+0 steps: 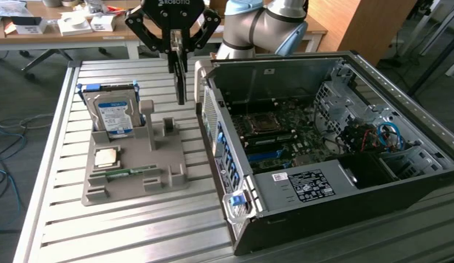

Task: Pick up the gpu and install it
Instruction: 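Pick up the gpu and move the gpu toward the slot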

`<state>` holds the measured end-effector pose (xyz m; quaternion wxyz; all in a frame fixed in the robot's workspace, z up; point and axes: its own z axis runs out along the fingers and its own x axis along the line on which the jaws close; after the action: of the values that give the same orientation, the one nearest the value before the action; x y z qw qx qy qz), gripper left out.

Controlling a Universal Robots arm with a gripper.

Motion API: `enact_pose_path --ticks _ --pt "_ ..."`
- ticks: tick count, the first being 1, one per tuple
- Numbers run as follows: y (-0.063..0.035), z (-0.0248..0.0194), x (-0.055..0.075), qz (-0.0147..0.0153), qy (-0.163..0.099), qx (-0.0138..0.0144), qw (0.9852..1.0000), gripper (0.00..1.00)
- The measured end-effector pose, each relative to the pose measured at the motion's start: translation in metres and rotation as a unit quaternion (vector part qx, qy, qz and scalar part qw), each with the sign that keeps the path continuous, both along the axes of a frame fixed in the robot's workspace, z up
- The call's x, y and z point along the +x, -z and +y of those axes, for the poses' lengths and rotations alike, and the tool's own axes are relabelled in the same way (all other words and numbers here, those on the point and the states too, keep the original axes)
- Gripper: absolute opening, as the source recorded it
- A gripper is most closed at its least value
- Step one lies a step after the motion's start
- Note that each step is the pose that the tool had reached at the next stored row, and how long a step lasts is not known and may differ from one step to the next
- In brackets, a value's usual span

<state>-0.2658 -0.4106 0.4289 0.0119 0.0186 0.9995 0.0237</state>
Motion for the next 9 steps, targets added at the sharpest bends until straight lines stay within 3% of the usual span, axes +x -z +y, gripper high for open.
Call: enact_pose_path --ticks 9 --pt "0.0 0.0 0.0082 0.0 0.0 0.0 1.0 0.27"
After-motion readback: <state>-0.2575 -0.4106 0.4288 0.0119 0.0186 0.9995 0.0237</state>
